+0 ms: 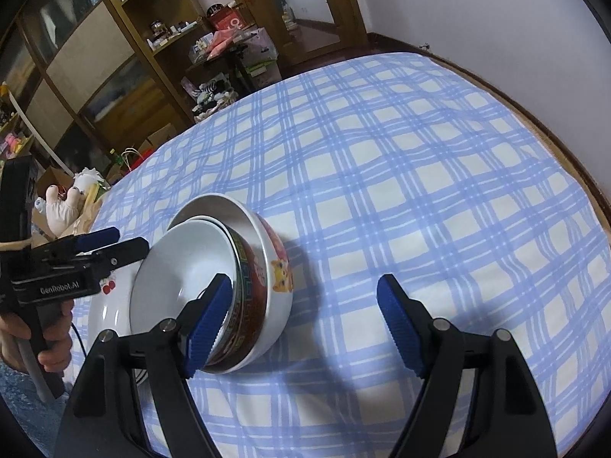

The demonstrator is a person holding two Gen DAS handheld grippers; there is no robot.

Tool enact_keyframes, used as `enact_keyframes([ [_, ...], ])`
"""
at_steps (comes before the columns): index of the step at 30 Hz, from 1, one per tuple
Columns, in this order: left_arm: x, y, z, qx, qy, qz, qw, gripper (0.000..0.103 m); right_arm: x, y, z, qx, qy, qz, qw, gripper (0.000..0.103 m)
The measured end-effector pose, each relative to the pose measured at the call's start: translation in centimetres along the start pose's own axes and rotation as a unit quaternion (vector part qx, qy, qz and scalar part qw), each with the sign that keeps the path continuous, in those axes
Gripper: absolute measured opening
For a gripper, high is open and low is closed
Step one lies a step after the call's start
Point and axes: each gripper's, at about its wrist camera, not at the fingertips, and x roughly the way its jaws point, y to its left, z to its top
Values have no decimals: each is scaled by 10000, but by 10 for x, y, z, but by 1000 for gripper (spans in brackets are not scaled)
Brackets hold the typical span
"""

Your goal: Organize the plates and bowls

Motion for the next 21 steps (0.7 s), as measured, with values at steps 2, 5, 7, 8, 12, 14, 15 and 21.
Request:
enact_keyframes([
  [2, 2, -3, -1, 62, 26, 31, 10000, 86, -1, 0, 0, -14, -28, -20, 10000, 82],
  [5, 2, -2, 0, 55, 21, 57, 10000, 86, 0, -2, 0, 25, -5, -16, 10000, 82],
  [7, -2, 0, 1, -25, -79, 76, 9999, 86, 0, -5, 1, 64, 9, -25, 10000, 82],
  [8, -4, 2, 2, -70, -139, 103, 9998, 86, 0, -6, 1, 86, 24, -32, 10000, 82],
  [12, -6, 11, 6, -252, -246, 119, 9993, 86, 1, -8, 0, 138, 66, -19, 9999, 82],
  [14, -1, 13, 7, -262, -181, 75, 9995, 86, 2, -8, 0, 134, 99, -24, 9999, 82],
  [15, 1, 13, 8, -245, -136, 61, 9996, 86, 2, -8, -1, 116, 127, -27, 9998, 82],
  [21, 10, 5, 6, -23, -27, 112, 9999, 85, 8, -8, -3, 81, 286, -109, 9995, 73],
])
